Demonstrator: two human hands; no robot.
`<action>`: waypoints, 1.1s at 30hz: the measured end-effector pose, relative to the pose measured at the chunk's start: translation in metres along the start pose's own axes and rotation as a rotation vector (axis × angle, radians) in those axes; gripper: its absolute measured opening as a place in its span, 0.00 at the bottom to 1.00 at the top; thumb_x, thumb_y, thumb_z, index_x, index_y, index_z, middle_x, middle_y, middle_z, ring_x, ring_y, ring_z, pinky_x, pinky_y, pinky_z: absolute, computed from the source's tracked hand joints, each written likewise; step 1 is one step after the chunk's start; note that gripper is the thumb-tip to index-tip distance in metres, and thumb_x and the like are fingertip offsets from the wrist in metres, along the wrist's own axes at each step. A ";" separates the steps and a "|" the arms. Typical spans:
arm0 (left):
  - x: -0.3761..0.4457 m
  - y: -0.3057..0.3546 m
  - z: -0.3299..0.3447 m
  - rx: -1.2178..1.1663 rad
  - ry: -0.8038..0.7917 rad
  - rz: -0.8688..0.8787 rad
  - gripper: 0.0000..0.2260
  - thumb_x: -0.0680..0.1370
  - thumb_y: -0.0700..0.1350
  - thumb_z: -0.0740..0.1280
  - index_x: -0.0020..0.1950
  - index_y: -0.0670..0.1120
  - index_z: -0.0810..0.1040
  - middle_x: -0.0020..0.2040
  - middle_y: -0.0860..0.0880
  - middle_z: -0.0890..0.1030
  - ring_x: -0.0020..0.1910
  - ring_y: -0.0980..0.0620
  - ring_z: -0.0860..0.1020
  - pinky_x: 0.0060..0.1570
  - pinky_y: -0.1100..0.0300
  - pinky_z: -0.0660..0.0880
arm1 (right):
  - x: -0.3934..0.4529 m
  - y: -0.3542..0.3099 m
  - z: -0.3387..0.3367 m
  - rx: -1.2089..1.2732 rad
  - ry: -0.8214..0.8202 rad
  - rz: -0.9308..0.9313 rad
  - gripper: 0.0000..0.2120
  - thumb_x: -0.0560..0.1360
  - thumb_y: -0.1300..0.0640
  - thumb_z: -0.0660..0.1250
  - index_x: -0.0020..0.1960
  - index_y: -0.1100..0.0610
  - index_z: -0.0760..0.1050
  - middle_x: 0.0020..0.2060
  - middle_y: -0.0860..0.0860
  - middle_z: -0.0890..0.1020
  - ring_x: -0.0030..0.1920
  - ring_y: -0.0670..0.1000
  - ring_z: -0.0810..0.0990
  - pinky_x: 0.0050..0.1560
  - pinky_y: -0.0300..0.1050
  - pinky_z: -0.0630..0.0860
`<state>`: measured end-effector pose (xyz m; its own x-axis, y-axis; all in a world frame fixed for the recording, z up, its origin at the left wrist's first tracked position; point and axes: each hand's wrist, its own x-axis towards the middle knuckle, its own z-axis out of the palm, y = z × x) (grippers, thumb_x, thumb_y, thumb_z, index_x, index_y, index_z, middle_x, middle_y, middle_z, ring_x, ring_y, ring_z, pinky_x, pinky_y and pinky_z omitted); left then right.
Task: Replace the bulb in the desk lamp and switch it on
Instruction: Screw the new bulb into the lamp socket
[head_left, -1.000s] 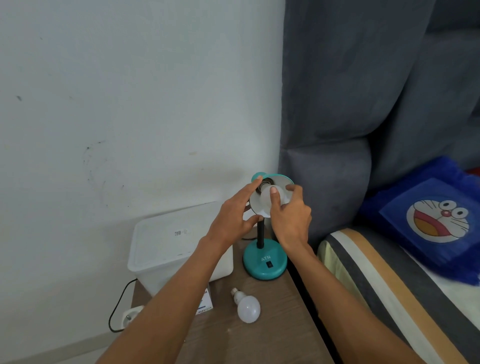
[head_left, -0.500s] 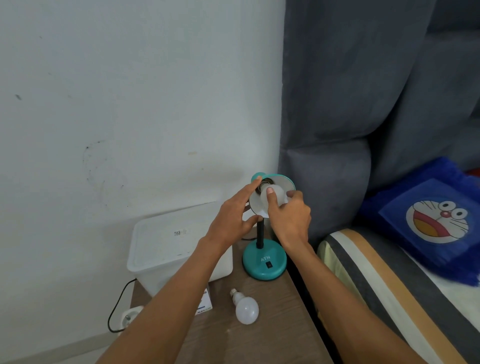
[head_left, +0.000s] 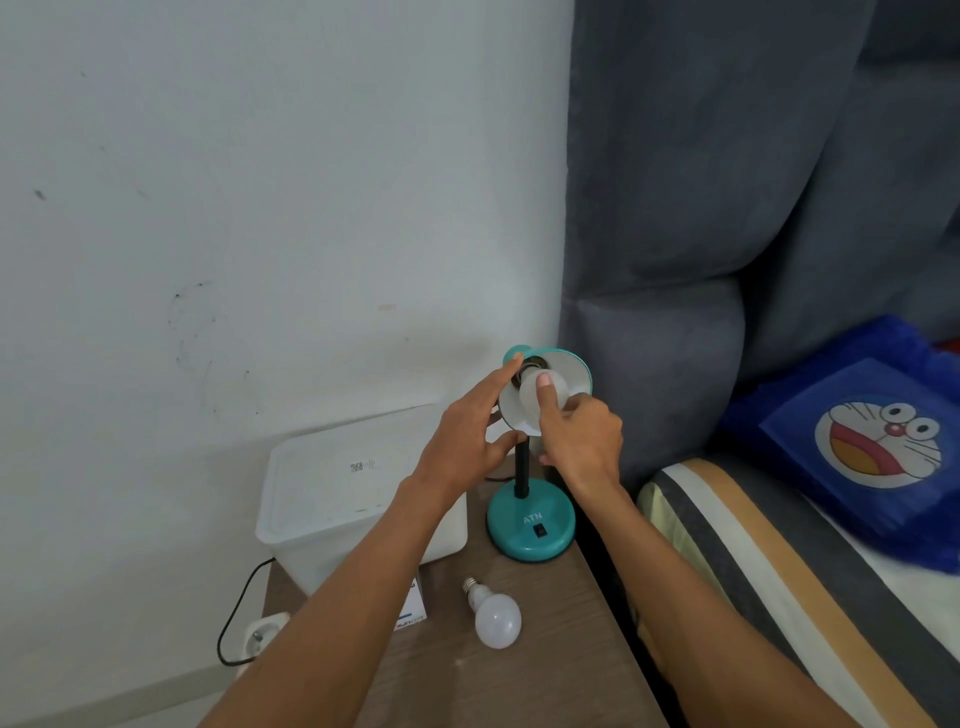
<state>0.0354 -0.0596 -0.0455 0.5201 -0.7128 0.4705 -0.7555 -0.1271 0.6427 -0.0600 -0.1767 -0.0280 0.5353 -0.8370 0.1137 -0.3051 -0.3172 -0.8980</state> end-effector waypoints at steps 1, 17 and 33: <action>0.000 0.000 0.000 0.008 -0.002 0.001 0.41 0.75 0.39 0.77 0.82 0.55 0.60 0.78 0.52 0.70 0.73 0.52 0.73 0.68 0.57 0.76 | -0.001 -0.002 -0.002 0.006 0.030 -0.021 0.29 0.76 0.33 0.61 0.58 0.58 0.76 0.47 0.53 0.82 0.41 0.52 0.83 0.37 0.43 0.82; 0.000 0.000 -0.002 0.012 -0.001 -0.005 0.40 0.76 0.39 0.77 0.82 0.54 0.60 0.78 0.52 0.70 0.73 0.54 0.73 0.69 0.59 0.75 | -0.001 -0.003 -0.003 -0.102 -0.008 -0.067 0.32 0.74 0.30 0.60 0.58 0.57 0.77 0.46 0.54 0.83 0.43 0.55 0.84 0.42 0.45 0.81; 0.000 -0.002 -0.002 0.006 0.007 -0.017 0.40 0.76 0.40 0.77 0.82 0.55 0.60 0.78 0.51 0.69 0.73 0.52 0.74 0.68 0.56 0.76 | 0.000 -0.003 -0.007 -0.175 0.017 -0.123 0.30 0.76 0.34 0.61 0.63 0.58 0.76 0.52 0.57 0.82 0.51 0.58 0.81 0.44 0.46 0.74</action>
<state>0.0376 -0.0583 -0.0457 0.5355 -0.7059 0.4636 -0.7488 -0.1431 0.6471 -0.0648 -0.1787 -0.0218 0.5642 -0.7940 0.2262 -0.3712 -0.4887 -0.7896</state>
